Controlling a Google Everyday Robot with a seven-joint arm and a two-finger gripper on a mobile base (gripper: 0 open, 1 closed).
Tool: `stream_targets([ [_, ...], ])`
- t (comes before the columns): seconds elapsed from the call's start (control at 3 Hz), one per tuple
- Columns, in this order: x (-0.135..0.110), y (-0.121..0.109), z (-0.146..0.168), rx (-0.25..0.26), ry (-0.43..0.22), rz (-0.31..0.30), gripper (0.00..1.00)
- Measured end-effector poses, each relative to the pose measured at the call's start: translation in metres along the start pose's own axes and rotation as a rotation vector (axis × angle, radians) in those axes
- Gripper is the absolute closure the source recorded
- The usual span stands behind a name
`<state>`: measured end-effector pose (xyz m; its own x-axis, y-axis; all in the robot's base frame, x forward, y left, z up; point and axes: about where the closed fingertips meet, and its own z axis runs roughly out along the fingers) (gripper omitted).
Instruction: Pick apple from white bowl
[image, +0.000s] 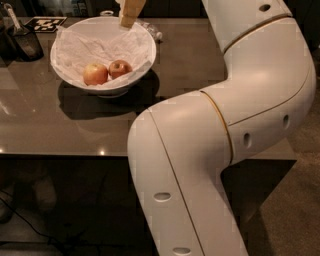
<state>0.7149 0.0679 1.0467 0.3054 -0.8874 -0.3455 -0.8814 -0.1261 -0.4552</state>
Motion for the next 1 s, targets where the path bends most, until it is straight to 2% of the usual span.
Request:
stream_targets([
  [0.33,0.0000,0.0000,0.0000,0.000,0.000,0.000,0.00],
  [1.0,0.0021,-0.0063,0.0063,0.017,-0.003,0.012,0.00],
])
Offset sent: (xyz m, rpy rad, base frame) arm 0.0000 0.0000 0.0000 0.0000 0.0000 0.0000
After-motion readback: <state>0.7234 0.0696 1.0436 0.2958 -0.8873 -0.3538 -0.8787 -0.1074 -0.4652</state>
